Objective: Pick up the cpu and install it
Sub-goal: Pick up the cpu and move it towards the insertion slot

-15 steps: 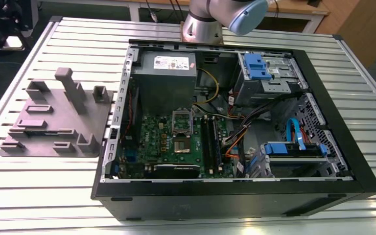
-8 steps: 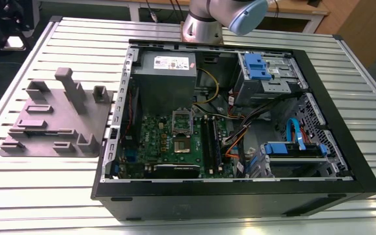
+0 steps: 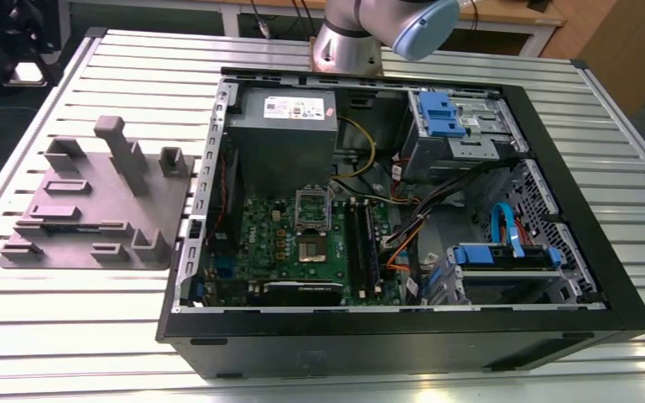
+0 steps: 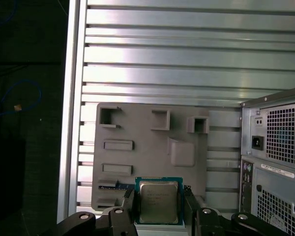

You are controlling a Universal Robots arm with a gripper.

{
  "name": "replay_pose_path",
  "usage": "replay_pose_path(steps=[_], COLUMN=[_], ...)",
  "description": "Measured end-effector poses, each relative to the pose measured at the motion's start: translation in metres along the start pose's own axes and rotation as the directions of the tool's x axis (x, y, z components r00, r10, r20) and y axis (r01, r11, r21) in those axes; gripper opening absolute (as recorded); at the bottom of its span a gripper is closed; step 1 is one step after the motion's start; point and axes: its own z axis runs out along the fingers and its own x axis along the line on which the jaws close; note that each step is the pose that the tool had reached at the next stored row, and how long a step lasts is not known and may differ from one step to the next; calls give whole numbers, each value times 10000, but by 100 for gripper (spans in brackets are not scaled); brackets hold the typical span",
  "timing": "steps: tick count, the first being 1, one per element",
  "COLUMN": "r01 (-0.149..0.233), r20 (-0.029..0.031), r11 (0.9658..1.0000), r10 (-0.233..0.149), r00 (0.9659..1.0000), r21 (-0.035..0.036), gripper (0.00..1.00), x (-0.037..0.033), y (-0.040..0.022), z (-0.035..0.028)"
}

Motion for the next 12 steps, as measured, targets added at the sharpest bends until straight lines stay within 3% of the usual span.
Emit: replay_pose_path(steps=[12], r01=[0], r20=[1], r11=[10000], r10=[0], r00=[10000], r21=[-1], gripper=[47], x=[-31], y=[-1], z=[0])
